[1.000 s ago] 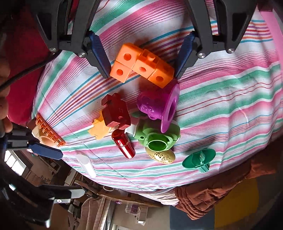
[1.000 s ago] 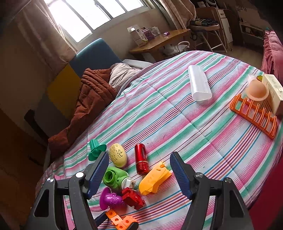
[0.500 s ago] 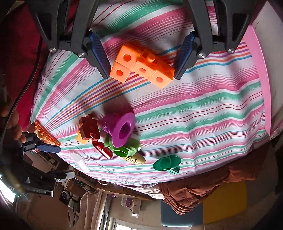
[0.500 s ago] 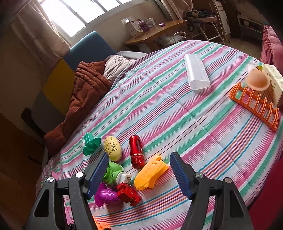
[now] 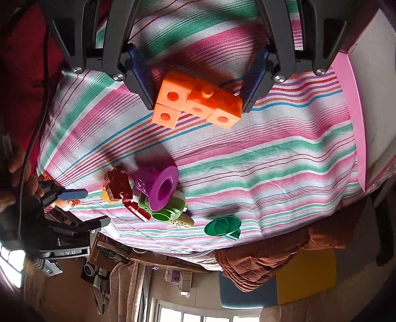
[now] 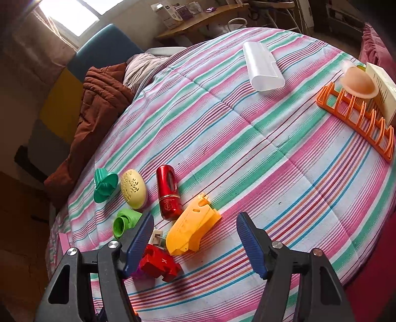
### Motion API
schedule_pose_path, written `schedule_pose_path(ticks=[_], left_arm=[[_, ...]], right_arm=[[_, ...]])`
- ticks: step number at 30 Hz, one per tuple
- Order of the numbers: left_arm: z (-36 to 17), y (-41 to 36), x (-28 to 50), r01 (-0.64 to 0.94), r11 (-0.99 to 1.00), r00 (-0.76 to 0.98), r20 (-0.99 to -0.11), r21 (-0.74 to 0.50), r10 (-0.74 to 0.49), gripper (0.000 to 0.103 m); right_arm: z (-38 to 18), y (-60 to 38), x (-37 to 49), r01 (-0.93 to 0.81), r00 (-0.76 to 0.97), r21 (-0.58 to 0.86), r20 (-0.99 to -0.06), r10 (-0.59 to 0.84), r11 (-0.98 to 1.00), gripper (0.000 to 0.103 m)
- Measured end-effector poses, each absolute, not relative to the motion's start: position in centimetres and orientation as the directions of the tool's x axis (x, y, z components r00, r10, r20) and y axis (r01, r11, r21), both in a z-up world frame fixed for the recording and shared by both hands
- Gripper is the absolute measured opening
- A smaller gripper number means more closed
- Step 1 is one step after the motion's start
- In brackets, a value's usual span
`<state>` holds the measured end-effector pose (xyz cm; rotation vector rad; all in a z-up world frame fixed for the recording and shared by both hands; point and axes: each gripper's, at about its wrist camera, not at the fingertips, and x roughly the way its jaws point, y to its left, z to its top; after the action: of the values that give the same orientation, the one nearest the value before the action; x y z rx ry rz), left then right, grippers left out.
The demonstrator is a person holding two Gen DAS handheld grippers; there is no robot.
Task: Organize rigid objects
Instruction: 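Close the right tool on the yellow plastic piece while the left tool lifts the cubes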
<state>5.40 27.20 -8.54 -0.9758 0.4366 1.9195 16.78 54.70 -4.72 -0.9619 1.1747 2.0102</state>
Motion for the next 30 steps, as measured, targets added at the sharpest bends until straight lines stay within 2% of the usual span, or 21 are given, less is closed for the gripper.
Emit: schedule_pose_path(ticks=[3, 8, 11, 14, 16, 17, 18, 19, 22, 25, 28, 30], left_arm=[[-8.5, 27.1, 5.1, -0.843, -0.527, -0.262, -0.775, -0.105, 0.575, 0.069], [-8.3, 27.2, 4.8, -0.839, -0.521, -0.223, -0.774, -0.157, 0.593, 0.077], [-8.3, 27.1, 4.9, -0.840, -0.519, -0.221, -0.772, -0.160, 0.596, 0.077], [-8.1, 26.8, 4.6, -0.832, -0.522, -0.203, -0.772, -0.188, 0.603, 0.077], [-8.0, 26.6, 4.3, -0.821, -0.528, -0.187, -0.771, -0.217, 0.608, 0.077], [-7.9, 26.5, 4.3, -0.817, -0.531, -0.182, -0.772, -0.226, 0.609, 0.077], [-7.9, 26.5, 4.3, -0.815, -0.535, -0.184, -0.775, -0.224, 0.605, 0.075], [-7.9, 26.4, 4.3, -0.815, -0.540, -0.195, -0.778, -0.210, 0.597, 0.067], [-7.9, 26.2, 4.4, -0.821, -0.537, -0.202, -0.781, -0.194, 0.590, 0.065], [-7.9, 26.3, 4.2, -0.816, -0.542, -0.196, -0.785, -0.202, 0.588, 0.066], [-7.7, 26.5, 3.9, -0.796, -0.552, -0.161, -0.793, -0.247, 0.587, 0.074], [-7.6, 26.9, 3.8, -0.785, -0.566, -0.155, -0.805, -0.252, 0.573, 0.073]], right_arm=[[-5.0, 54.5, 16.2, -0.792, -0.527, 0.428, -0.839, 0.135, -0.435, 0.069], [-5.9, 54.7, 15.3, -0.803, -0.490, 0.395, -0.864, 0.117, -0.446, 0.069], [-6.2, 54.4, 14.6, -0.791, -0.489, 0.395, -0.867, 0.094, -0.468, 0.060], [-6.8, 54.3, 14.0, -0.800, -0.462, 0.372, -0.883, 0.087, -0.472, 0.060], [-6.7, 54.3, 13.7, -0.796, -0.456, 0.353, -0.884, 0.104, -0.491, 0.053], [-6.8, 54.3, 13.5, -0.800, -0.443, 0.335, -0.889, 0.113, -0.497, 0.044], [-6.9, 54.3, 13.4, -0.806, -0.427, 0.316, -0.896, 0.122, -0.501, 0.028], [-6.9, 54.2, 13.2, -0.814, -0.395, 0.274, -0.907, 0.142, -0.512, 0.029], [-6.5, 53.4, 12.8, -0.812, -0.333, 0.170, -0.921, 0.204, -0.558, 0.028], [-6.8, 53.4, 12.5, -0.804, -0.307, 0.138, -0.930, 0.205, -0.579, 0.029], [-6.9, 53.5, 12.5, -0.802, -0.301, 0.135, -0.933, 0.199, -0.582, 0.029], [-6.8, 53.5, 12.6, -0.801, -0.298, 0.131, -0.934, 0.199, -0.585, 0.029]])
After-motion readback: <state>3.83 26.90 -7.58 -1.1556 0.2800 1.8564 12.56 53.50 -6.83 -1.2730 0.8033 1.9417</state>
